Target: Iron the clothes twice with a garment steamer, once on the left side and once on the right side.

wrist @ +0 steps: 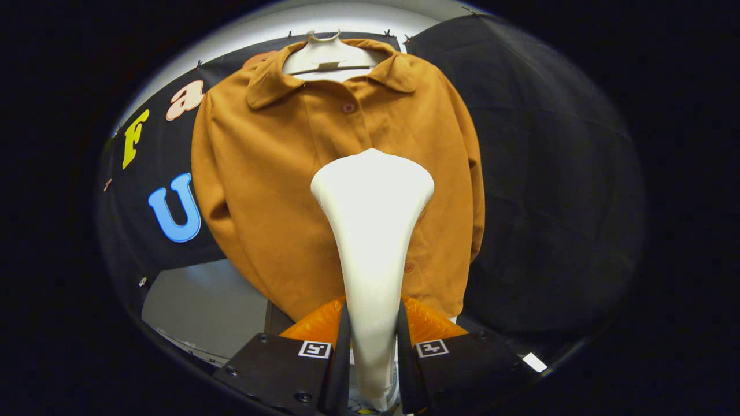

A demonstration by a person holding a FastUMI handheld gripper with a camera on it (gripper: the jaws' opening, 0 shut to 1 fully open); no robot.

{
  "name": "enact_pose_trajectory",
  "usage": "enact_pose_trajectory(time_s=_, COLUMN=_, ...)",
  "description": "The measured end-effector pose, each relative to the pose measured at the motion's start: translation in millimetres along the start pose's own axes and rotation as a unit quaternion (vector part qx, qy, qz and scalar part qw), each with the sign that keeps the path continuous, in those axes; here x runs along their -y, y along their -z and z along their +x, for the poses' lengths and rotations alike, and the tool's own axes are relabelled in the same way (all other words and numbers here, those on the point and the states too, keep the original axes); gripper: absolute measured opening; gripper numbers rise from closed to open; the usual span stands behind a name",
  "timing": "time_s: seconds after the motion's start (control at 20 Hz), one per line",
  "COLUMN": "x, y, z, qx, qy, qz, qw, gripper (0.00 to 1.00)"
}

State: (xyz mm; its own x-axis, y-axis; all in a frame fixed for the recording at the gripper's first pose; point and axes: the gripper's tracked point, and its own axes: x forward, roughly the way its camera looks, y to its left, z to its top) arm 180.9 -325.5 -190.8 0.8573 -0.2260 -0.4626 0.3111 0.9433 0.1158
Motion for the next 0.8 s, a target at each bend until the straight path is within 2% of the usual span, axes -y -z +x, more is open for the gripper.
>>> enact_pose_trajectory(time_s=0.2, x=21, y=-46, z=7, qx=0.045, qy=0.012, qz=0.005, qw=0.999, gripper=0.38)
enact_pose_trajectory(time_s=0.35, x=37, y=-66, z=23, qx=0.056, qy=0.023, qz=0.012, qw=0.998, gripper=0.38)
enact_pose_trajectory(time_s=0.55, x=46, y=-73, z=39, qx=0.057, qy=0.018, qz=0.015, qw=0.998, gripper=0.38)
enact_pose_trajectory(time_s=0.8, x=54, y=-52, z=63, qx=0.028, qy=0.014, qz=0.024, qw=0.999, gripper=0.38)
